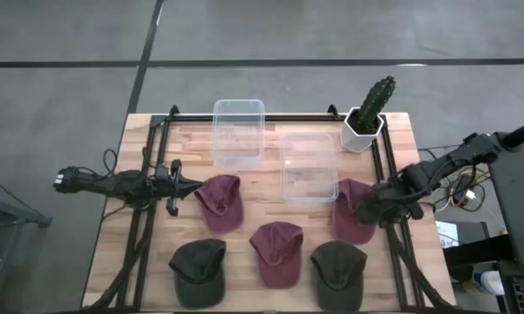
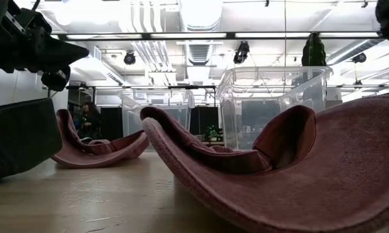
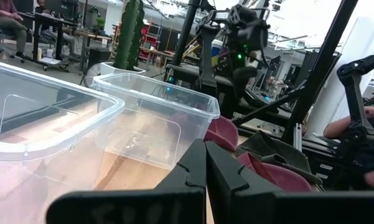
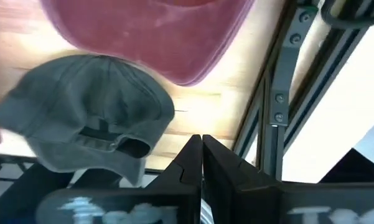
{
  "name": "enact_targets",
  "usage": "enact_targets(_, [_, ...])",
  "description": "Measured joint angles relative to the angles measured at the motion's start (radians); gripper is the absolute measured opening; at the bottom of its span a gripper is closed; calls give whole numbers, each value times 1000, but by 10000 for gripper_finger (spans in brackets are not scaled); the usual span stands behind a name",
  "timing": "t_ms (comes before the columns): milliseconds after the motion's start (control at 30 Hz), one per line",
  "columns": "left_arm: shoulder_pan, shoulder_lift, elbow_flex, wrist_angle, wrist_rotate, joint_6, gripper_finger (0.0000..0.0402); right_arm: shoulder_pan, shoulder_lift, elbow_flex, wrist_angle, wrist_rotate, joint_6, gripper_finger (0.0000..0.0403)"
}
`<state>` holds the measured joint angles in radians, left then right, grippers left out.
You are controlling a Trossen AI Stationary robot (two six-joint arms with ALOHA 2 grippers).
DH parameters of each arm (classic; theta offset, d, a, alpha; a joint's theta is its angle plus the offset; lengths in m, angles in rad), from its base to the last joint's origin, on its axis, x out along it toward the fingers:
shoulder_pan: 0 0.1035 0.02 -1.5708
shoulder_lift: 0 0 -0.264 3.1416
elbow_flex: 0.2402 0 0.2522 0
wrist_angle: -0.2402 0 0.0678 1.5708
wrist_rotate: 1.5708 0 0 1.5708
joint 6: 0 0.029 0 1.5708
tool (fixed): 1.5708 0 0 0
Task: Pick & Place hat
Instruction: Put the top right red cap into the right transparent bin
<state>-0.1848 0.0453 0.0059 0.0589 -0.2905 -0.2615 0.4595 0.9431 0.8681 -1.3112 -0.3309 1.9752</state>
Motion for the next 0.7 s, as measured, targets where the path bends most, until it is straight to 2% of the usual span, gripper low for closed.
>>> enact_targets(233, [0,4,0,0,0,0,0,63,89,-41,122,0,61,31])
enact_targets(433, [0,4,0,0,0,0,0,74,173,-42,122,0,72,90])
enact_targets(700, [0,4,0,0,0,6,0,89,257,-43,122,22,168,174])
